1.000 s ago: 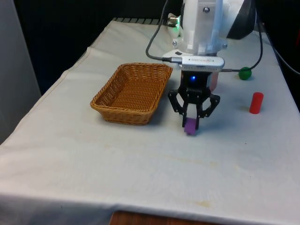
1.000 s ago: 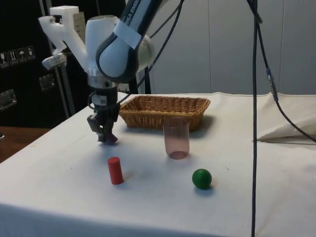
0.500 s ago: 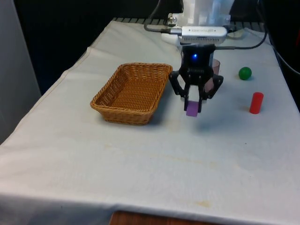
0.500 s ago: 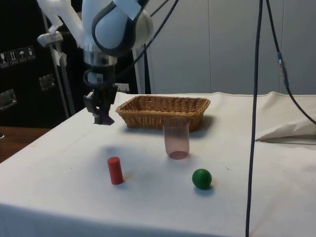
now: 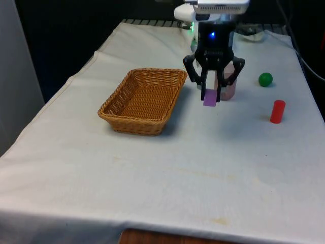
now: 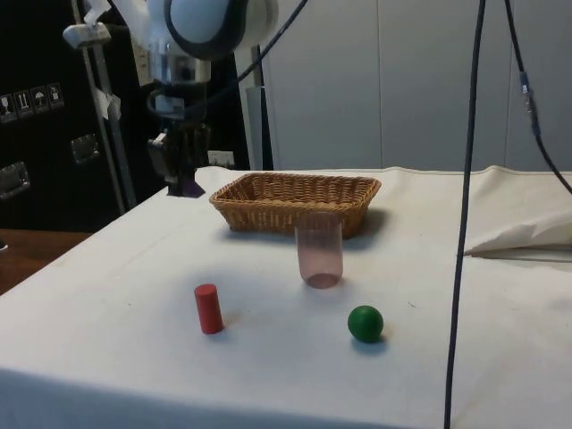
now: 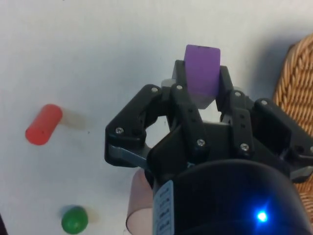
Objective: Pick up the triangular block and place it into the basket.
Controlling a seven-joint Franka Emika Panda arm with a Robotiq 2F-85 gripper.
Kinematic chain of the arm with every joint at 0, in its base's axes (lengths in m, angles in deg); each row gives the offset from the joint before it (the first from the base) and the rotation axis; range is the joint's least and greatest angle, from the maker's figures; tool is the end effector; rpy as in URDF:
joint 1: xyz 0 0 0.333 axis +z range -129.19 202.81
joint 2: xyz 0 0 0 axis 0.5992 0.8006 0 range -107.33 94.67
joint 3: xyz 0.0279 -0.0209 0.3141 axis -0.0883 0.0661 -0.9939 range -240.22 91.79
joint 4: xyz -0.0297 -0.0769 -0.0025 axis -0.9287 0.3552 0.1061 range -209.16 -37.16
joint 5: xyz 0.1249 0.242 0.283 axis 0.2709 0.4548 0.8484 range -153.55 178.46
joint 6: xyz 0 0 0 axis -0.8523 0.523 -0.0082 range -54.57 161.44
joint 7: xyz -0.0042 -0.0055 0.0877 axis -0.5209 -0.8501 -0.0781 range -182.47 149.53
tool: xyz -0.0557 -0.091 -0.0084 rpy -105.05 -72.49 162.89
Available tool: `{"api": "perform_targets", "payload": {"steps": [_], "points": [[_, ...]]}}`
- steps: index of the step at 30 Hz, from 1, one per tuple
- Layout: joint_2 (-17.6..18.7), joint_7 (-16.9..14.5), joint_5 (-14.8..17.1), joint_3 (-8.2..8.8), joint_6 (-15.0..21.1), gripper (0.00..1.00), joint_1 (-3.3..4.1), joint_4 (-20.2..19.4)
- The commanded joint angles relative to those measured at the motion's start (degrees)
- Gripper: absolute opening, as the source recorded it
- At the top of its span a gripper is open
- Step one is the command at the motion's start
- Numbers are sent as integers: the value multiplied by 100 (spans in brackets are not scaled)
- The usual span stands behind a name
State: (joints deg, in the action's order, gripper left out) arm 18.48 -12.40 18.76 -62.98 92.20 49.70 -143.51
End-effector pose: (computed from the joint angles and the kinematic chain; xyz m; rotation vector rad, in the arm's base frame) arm 0.6427 0.0249 0.2870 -3.1219 0.1586 -0.3069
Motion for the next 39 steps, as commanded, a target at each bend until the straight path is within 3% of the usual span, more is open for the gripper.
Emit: {"api": "perform_targets", "payload": {"steps": [1, 7, 25, 39], "points": [[-109, 40, -63, 40, -52, 34, 29, -57], [-367, 0, -74, 46, -189, 34, 0, -172], [-1306, -355, -212, 390, -6, 34, -11, -1318], [-1392, -842, -172, 762, 195, 34, -29, -1719]]}}
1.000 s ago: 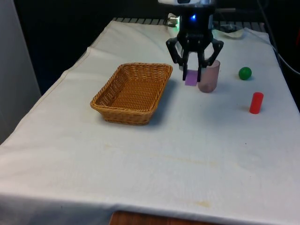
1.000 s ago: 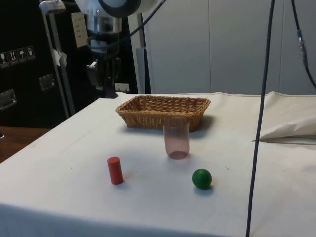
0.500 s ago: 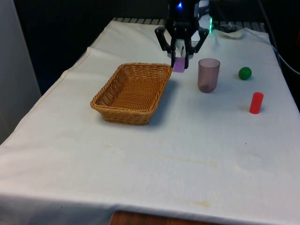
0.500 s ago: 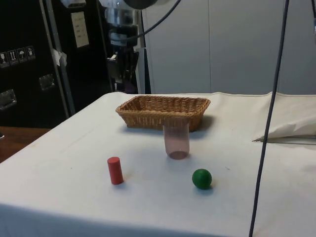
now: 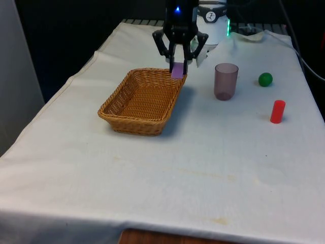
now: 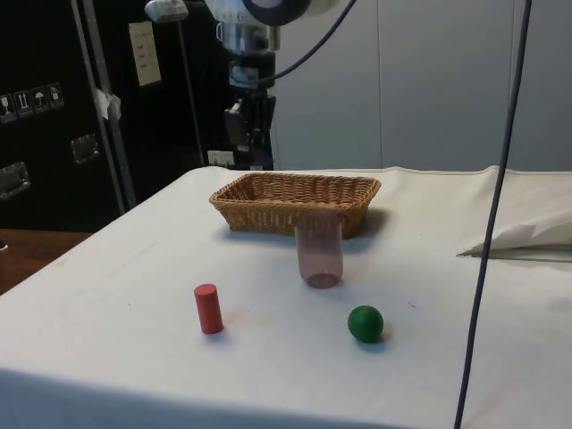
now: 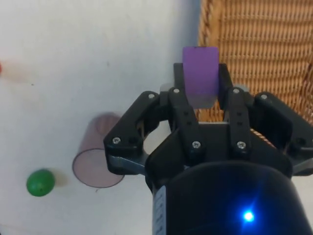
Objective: Pick up the triangular block and place it into the basket.
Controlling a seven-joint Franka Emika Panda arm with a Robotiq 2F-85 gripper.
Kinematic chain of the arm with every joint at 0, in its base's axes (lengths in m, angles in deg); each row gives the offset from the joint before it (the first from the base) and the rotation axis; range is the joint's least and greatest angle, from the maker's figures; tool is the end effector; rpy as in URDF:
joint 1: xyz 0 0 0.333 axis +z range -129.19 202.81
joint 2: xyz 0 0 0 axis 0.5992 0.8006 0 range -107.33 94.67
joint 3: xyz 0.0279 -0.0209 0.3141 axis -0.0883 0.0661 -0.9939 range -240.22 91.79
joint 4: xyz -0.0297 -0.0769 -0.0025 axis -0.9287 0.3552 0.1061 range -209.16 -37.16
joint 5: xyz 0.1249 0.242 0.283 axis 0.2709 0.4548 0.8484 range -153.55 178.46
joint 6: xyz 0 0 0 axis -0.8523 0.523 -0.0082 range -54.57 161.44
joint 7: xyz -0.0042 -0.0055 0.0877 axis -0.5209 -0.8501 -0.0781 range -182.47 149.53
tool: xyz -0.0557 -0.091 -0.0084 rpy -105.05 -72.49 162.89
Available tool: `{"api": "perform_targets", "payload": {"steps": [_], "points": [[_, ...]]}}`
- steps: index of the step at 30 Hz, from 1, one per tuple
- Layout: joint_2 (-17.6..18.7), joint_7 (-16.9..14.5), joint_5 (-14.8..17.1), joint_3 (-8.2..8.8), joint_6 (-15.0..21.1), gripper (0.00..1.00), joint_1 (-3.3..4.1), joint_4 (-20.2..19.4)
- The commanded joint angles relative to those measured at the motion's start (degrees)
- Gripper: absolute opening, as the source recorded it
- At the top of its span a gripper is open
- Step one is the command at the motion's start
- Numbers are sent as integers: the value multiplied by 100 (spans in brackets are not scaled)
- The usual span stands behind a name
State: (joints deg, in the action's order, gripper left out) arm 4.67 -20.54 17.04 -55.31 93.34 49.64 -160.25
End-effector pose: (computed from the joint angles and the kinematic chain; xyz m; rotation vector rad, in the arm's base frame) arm 0.5596 -0.0589 0.3103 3.1016 -0.1361 0.2552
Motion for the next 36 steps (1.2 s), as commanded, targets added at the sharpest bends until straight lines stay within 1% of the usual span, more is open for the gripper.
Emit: {"api": "perform_targets", "payload": {"steps": [1, 3, 4, 5, 11, 12, 13, 14, 17, 20, 21, 22, 23, 30, 31, 32, 34, 36], "points": [[-6, -74, 11, 23, 97, 34, -29, -63], [23, -183, 34, 97, 149, 34, -34, -115], [17, -138, 0, 115, 86, 34, -6, -92], [34, -223, 40, 126, 166, 34, -40, -126], [126, -435, 69, 286, 258, 34, -52, -189], [178, -504, 74, 344, 304, 34, -63, -206], [183, -441, 11, 384, 218, 34, -23, -172], [201, -533, 80, 367, 327, 34, -63, -212], [286, -607, 92, 430, 470, 34, -69, -258], [424, -682, 109, 493, 659, 34, -92, -298], [458, -693, 115, 504, 699, 34, -92, -304], [453, -602, 29, 550, 607, 34, -40, -275], [504, -716, 126, 516, 745, 34, -97, -304], [865, -831, 223, 567, 1094, 34, -155, -298], [859, -716, 103, 665, 1008, 34, -74, -281], [911, -837, 235, 561, 1146, 34, -166, -298], [1060, -859, 275, 550, 1283, 34, -189, -286], [1152, -888, 321, 550, 1358, 34, -195, -275]]}}
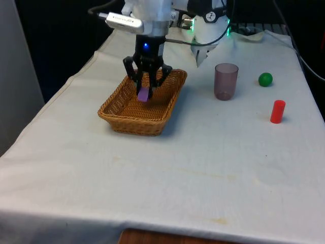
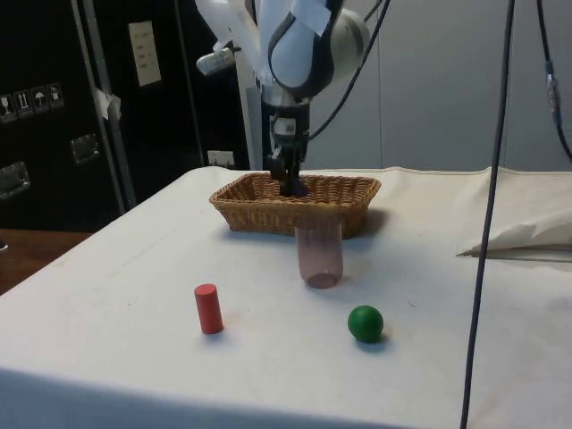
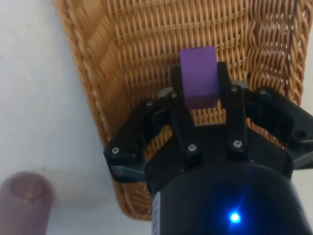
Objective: Pick up the triangular block and place it into the basket.
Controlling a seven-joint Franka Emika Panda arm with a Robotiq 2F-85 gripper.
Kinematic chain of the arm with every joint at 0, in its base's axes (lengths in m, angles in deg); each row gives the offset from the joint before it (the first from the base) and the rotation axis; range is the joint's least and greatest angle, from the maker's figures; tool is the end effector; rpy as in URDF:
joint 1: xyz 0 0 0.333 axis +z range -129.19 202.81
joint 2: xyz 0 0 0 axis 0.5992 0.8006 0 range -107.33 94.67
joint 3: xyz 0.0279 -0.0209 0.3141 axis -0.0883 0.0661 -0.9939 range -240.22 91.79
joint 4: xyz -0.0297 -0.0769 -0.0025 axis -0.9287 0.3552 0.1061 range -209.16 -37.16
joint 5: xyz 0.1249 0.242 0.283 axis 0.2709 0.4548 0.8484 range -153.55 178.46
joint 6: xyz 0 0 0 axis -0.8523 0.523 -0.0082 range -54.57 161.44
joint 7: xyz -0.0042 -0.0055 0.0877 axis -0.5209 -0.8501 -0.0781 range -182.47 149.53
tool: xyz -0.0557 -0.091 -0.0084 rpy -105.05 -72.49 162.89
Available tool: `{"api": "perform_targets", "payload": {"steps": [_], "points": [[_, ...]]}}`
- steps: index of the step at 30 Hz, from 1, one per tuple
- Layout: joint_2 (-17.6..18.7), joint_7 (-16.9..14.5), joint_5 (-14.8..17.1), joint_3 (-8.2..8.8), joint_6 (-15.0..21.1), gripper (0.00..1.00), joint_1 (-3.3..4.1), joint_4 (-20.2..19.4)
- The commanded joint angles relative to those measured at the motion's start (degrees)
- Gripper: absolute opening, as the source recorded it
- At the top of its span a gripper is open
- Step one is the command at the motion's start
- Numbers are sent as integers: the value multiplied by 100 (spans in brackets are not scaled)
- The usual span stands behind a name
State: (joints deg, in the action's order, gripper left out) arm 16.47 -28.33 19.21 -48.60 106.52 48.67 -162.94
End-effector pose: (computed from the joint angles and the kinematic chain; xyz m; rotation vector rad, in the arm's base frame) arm 0.5367 -0.1396 0.2169 2.9785 -0.1423 0.2194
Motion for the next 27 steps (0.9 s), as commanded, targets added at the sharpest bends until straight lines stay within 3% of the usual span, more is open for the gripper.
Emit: {"api": "perform_targets", "payload": {"steps": [1, 3, 4, 5, 9, 12, 13, 14, 19, 20, 22, 23, 24, 27], "points": [[29, -109, 126, -126, 86, 34, -92, -6], [132, -103, 166, -132, 172, 34, -80, 0], [149, -29, 69, -11, 115, 34, 0, 6], [166, -109, 183, -138, 206, 34, -80, 0], [223, -115, 252, -160, 384, 34, -86, -40], [223, -120, 292, -166, 430, 50, -80, -63], [286, -34, 195, -40, 344, 54, 0, -17], [223, -120, 292, -166, 435, 54, -80, -69], [223, -120, 304, -172, 476, 77, -86, -92], [223, -120, 309, -172, 487, 88, -86, -97], [223, -120, 309, -172, 498, 98, -86, -103], [286, -34, 212, -46, 424, 100, 0, -57], [223, -120, 309, -172, 498, 100, -86, -103], [218, -86, 292, -149, 470, 100, -57, -97]]}}
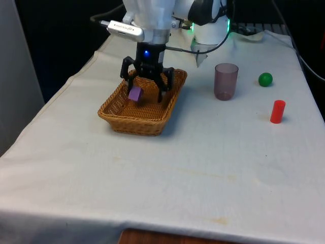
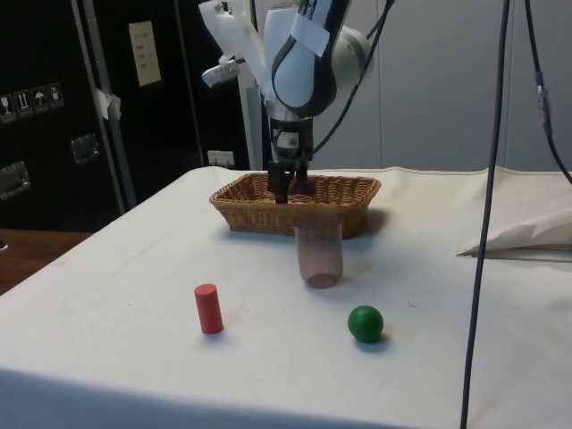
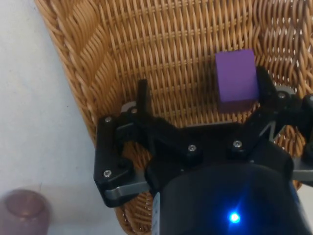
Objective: Pick up the triangular block and place it into the basket.
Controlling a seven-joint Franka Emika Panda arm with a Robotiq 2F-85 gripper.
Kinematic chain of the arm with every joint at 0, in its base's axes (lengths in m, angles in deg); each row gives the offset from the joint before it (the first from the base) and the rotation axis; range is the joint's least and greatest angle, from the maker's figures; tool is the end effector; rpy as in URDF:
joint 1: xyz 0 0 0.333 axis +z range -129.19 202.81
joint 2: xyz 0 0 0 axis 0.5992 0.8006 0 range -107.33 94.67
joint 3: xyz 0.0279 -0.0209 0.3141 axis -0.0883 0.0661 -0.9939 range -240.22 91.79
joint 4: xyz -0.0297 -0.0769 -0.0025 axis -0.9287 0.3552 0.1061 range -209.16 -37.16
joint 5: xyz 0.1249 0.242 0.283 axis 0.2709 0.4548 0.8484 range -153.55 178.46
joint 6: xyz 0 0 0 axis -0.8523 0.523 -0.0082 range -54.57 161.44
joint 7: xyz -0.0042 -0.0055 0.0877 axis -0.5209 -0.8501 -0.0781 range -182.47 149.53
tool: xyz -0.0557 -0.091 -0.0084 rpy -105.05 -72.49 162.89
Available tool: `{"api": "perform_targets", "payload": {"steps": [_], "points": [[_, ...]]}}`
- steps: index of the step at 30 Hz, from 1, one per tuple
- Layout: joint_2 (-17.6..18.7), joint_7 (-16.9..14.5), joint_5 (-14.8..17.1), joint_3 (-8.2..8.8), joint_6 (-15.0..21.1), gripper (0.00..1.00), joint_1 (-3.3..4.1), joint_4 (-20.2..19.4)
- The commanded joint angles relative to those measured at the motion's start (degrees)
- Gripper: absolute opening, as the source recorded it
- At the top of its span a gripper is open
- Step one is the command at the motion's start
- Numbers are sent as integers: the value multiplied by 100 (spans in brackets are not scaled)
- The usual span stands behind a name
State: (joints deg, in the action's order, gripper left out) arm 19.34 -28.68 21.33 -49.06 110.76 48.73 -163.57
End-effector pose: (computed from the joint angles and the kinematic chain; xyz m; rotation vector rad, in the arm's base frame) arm 0.5331 -0.1389 0.1955 2.9623 -0.1593 0.2441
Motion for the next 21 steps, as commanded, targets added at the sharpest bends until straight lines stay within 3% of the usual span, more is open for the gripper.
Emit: {"api": "perform_targets", "payload": {"steps": [1, 6, 11, 15, 21], "points": [[-69, -29, 74, -92, 29, 100, -40, -34], [-63, 120, 0, -63, -11, 100, 23, -11], [-189, 155, 46, -126, -92, 100, 11, -57], [-218, 172, 0, -52, -126, 100, 40, -29], [-602, 80, -46, 63, -476, 100, 57, -74]]}}
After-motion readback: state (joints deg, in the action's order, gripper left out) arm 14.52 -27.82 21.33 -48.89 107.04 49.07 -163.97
